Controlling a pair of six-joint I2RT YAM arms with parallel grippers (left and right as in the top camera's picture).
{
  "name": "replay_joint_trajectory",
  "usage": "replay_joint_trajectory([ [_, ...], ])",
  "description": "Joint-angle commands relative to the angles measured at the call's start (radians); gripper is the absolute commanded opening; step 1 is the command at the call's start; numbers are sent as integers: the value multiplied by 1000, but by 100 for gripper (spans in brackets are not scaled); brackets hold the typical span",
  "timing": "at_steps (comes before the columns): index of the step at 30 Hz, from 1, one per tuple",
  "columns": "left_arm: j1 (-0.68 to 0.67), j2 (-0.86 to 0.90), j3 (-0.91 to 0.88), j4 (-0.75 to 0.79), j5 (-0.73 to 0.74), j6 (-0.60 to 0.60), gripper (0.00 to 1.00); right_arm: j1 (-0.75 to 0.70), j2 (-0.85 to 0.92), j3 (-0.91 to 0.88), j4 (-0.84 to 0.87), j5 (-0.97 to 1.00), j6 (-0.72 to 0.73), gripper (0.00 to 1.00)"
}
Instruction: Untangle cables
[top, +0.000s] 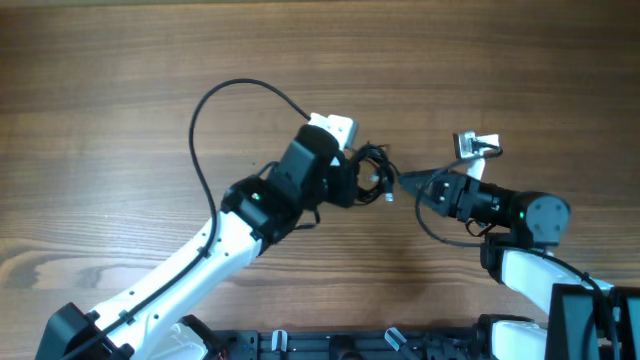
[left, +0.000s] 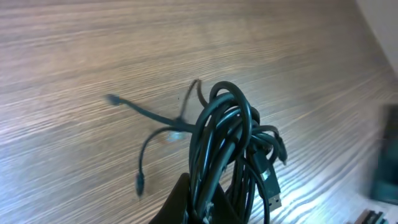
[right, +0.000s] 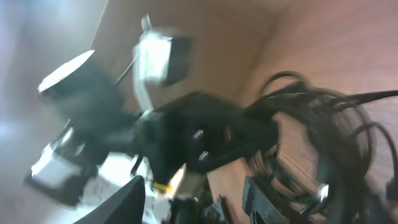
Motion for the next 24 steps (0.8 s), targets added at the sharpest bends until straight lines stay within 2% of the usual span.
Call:
replay_joint_trajectory([
  [1, -58, 0, 5, 19, -27, 28, 4, 8, 3, 6, -52, 84, -30, 50],
  [6, -124, 0, 5, 24, -28, 134, 4, 43, 3, 6, -70, 150, -29, 44],
  [11, -141, 0, 5, 72, -28, 138, 4, 86, 3, 6, -163, 172, -30, 39],
  [19, -181, 0, 5, 82, -29, 325, 4, 109, 3, 6, -192, 199, -29, 38],
  [24, -240, 0, 5, 83, -115, 401, 4, 150, 3, 6, -211, 200, -29, 30],
])
